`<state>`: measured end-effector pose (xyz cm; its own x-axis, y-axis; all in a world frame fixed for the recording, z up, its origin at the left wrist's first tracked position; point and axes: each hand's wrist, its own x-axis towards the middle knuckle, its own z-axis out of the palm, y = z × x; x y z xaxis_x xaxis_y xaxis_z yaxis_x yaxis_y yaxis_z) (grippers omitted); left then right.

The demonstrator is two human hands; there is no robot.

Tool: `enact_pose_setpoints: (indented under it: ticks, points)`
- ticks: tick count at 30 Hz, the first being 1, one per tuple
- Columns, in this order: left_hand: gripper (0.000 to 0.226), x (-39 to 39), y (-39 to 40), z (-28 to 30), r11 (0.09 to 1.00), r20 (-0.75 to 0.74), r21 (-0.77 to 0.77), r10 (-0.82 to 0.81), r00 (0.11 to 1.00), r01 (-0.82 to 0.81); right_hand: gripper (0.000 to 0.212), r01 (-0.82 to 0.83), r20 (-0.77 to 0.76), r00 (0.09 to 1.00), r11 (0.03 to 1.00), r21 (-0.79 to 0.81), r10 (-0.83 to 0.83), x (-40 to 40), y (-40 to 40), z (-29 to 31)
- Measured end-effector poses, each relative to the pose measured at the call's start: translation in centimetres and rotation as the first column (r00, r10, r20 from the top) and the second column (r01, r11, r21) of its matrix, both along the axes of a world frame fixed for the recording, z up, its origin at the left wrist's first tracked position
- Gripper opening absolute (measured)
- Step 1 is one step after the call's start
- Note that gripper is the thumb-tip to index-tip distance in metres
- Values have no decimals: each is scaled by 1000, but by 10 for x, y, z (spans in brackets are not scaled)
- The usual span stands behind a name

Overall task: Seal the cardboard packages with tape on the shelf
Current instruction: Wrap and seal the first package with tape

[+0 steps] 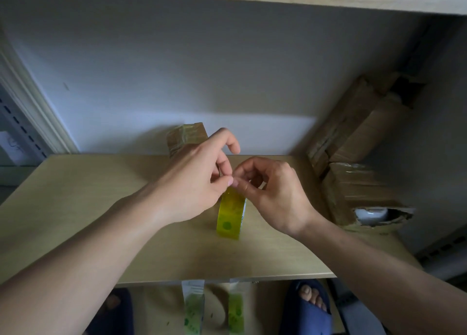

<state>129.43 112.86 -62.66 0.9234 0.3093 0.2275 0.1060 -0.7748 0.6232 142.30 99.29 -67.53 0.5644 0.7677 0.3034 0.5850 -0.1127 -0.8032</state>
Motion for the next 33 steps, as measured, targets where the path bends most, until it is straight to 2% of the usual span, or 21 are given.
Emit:
enact_pose_setpoints:
  ticks: [4, 7, 10, 12, 20, 25, 29, 33]
  points:
    - [43, 1, 11, -20, 992, 29, -125, 26, 999, -23, 8, 19, 109, 994, 1000, 2, -19, 2, -4, 1]
    - [44, 2, 10, -34, 971, 71, -237, -10, 997, 27, 4, 28, 172, 984, 999, 38, -34, 3, -6, 2]
    - [45, 6, -3, -49, 931, 105, -351, -65, 992, 98, 3, 45, 163, 985, 996, 71, -57, 7, -8, 2]
    - [40, 12, -11, -60, 909, 121, -408, -40, 992, 86, 2, 29, 143, 989, 998, 47, -35, 10, -11, 4]
    - [29, 26, -15, -79, 845, 159, -532, 38, 987, 53, 2, 52, 183, 981, 997, 61, -62, 12, -14, 7]
    - [25, 26, -17, -79, 845, 163, -533, 46, 986, 49, 3, 14, 245, 969, 996, 93, -36, 9, -16, 8]
    - [24, 29, -15, -81, 835, 173, -551, 104, 979, 9, 2, 4, 220, 975, 989, 148, -37, 7, -18, 13]
    - [27, 34, -13, -82, 829, 176, -560, 126, 976, -6, 3, 67, 193, 977, 992, 109, -87, 12, -13, 16]
